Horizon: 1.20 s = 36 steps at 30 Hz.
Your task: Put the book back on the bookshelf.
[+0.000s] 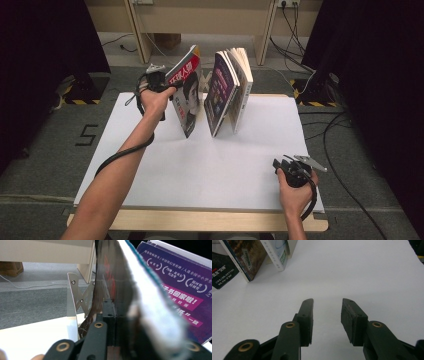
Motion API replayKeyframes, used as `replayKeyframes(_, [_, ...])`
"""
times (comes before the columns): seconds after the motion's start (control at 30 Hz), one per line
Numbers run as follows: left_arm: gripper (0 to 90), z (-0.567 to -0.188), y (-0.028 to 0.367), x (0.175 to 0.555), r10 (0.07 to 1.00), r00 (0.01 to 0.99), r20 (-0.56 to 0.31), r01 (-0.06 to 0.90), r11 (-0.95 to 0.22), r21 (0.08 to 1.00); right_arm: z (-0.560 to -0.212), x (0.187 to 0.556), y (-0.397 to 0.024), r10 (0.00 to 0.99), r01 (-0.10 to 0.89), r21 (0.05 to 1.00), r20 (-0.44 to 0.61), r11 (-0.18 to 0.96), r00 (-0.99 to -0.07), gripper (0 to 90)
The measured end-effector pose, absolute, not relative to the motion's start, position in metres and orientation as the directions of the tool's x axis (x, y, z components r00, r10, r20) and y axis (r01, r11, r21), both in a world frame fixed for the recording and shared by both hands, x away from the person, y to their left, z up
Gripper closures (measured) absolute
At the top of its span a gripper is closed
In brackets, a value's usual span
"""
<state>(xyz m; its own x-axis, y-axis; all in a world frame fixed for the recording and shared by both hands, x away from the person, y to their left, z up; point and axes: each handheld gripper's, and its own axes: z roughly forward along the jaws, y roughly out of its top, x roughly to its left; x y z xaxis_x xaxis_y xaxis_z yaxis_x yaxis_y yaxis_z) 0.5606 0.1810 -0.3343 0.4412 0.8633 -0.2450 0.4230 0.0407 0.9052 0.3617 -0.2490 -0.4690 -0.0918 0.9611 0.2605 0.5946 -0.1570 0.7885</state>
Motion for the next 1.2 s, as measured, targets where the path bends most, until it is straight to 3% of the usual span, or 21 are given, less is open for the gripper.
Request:
replayKeyframes(0.23, [86.3,-0.331,0.171,0.555,0.863,0.484,-0.146,0.324,-0.022,0.946,-0.469,0.362,-0.249,0.961,0.595,0.787,0.263,-0.162,-0.087,62.5])
replayKeyframes(0.47, [86.3,-0.341,0.176,0.554,0.884,0.449,-0.129,0.237,0.021,0.971,-0.469,0.362,-0.249,0.961,0.593,0.788,0.262,-0.162,-0.086,62.5])
replayKeyframes(0.87, [83.2,-0.346,0.188,0.558,0.907,0.406,-0.115,0.26,0.006,0.966,-0.467,0.361,-0.25,0.963,0.584,0.796,0.255,-0.156,-0.092,62.7])
replayKeyframes(1.2, [73.4,-0.35,0.201,0.56,0.914,0.361,-0.186,0.309,0.07,0.948,-0.468,0.361,-0.249,0.962,0.585,0.795,0.256,-0.158,-0.089,62.5])
